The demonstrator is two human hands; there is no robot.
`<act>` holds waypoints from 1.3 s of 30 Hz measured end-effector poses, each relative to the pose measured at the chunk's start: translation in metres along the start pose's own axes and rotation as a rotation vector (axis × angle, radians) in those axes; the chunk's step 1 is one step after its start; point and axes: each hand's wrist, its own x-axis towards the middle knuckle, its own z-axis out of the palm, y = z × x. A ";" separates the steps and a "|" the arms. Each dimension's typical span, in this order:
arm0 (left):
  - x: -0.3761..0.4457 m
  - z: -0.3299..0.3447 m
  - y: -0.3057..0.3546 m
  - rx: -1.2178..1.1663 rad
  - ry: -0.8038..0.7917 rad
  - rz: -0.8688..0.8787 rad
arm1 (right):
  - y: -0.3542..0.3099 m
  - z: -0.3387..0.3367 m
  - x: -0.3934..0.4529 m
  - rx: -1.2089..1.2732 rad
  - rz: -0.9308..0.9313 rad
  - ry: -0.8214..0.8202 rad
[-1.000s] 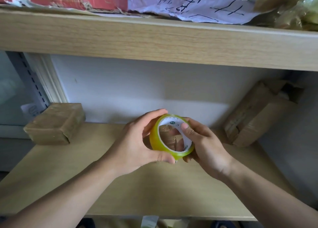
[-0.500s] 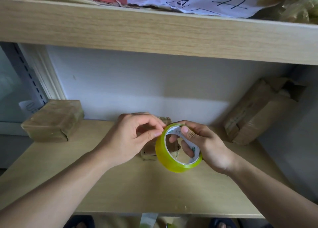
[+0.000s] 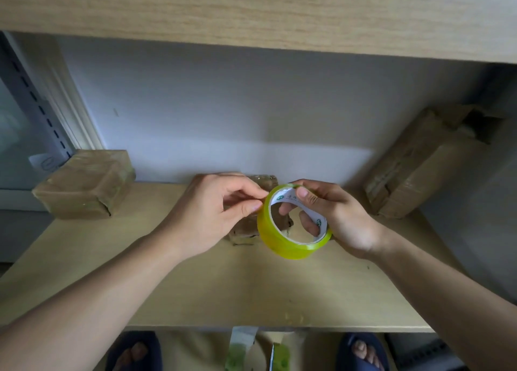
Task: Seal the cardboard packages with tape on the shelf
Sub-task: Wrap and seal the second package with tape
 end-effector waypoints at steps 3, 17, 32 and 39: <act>0.001 -0.003 0.001 0.000 -0.005 -0.016 | 0.000 0.000 0.001 0.041 -0.001 -0.024; -0.001 -0.006 0.013 0.281 -0.213 0.249 | 0.005 -0.003 0.000 0.067 0.059 -0.165; -0.004 0.001 -0.004 -0.116 -0.075 -0.148 | 0.003 0.004 0.006 0.235 0.329 -0.006; -0.001 0.007 -0.003 -0.181 -0.070 -0.189 | 0.004 -0.003 0.000 0.266 0.368 -0.002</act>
